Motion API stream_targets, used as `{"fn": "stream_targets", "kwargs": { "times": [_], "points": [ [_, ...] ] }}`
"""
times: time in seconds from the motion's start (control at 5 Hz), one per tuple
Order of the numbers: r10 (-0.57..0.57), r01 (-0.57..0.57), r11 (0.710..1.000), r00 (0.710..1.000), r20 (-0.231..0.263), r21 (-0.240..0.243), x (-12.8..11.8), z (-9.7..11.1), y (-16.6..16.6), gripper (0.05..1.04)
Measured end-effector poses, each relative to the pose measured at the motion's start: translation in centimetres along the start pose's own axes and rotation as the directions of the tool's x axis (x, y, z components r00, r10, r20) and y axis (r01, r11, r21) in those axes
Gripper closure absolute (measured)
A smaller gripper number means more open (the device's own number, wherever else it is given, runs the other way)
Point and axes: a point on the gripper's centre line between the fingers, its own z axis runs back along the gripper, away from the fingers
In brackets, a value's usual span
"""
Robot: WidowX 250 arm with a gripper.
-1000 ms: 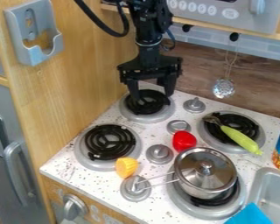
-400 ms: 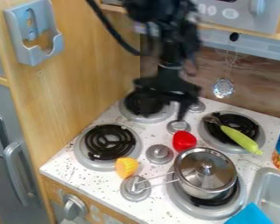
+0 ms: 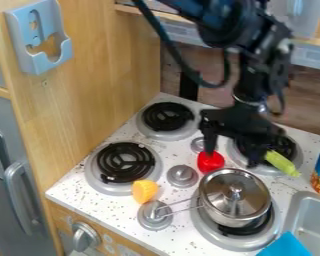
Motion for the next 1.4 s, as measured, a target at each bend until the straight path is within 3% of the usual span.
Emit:
{"fn": "stream_targets", "kwargs": {
  "times": [0.4,0.6,1.4],
  "points": [
    [-0.042,0.04,0.999,0.998,-0.056,-0.035,-0.8,-1.5,-1.4,0.078],
    [-0.055,0.053,0.998,0.995,-0.08,-0.026,-0.8,-3.4,-2.4,0.078],
    [-0.05,0.048,0.999,0.993,-0.104,-0.024,0.1,-5.0,-1.7,0.078]
  ]
}}
